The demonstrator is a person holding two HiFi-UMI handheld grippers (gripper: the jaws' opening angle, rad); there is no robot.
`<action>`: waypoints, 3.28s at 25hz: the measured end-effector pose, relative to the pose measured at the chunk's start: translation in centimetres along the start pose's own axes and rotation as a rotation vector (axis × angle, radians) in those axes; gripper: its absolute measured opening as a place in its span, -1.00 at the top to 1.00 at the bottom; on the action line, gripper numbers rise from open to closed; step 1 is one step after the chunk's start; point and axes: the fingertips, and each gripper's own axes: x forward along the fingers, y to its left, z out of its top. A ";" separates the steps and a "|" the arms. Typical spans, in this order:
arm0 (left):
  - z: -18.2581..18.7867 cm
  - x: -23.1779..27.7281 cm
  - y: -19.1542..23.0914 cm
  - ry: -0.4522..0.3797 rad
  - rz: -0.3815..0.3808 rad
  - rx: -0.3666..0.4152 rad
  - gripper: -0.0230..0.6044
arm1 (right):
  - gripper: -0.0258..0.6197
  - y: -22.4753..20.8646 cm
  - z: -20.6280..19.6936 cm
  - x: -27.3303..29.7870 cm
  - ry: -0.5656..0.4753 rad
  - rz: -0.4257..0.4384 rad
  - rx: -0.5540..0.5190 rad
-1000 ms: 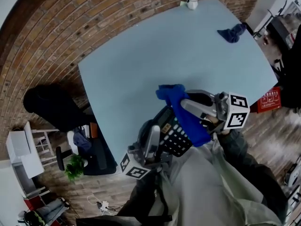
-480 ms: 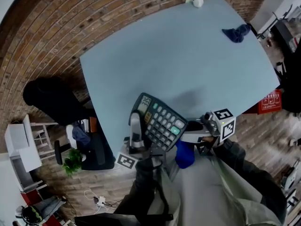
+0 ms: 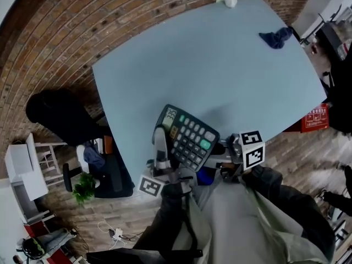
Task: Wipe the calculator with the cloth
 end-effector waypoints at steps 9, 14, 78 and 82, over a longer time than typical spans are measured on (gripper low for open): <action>0.2 -0.3 -0.1 0.019 0.015 0.072 0.75 | 0.73 1.0 9.1 -6.6 -0.374 -0.122 -0.232; -0.3 0.0 0.1 0.053 0.057 0.169 0.75 | 0.73 4.5 10.4 -6.1 -0.187 -0.329 -0.700; 0.2 -8.0 17.4 0.297 0.606 0.498 0.76 | 0.74 -10.9 -5.2 -9.1 0.703 -0.725 -0.856; 0.9 -9.7 19.3 0.409 0.677 0.558 0.76 | 0.73 -12.3 -6.7 -8.8 0.588 -0.682 -0.622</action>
